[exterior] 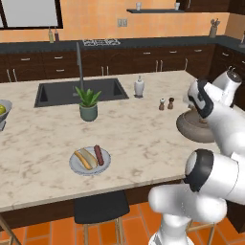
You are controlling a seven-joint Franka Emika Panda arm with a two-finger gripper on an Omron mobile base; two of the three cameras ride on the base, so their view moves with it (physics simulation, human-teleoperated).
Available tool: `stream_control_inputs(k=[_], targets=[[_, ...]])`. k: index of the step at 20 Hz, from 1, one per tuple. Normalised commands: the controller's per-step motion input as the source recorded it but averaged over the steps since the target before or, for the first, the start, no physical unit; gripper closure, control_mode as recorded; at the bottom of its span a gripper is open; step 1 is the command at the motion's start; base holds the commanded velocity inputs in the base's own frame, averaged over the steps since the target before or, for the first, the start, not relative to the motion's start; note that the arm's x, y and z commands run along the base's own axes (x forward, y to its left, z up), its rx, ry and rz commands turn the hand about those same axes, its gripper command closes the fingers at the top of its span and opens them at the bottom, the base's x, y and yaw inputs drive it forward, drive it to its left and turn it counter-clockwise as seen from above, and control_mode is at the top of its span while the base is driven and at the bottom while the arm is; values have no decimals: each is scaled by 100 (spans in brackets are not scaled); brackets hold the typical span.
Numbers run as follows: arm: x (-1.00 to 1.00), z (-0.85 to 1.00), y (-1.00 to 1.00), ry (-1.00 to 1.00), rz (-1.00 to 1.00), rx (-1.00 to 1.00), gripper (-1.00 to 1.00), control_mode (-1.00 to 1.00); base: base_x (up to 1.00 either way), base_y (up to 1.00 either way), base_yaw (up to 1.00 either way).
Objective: Place one bun and one sausage from the bowl on each plate.
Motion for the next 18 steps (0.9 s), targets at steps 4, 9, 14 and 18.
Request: stream_control_inputs(k=[4,9,14,18], targets=[[-94,47,100,3,10,-18,100,-100,0,0,0],[-100,33,100,6,9,-11,100,-100,0,0,0],[-100,25,89,0,8,-3,100,-100,0,0,0],[-49,0,27,0,3,-1,100,100,-50,39,4]])
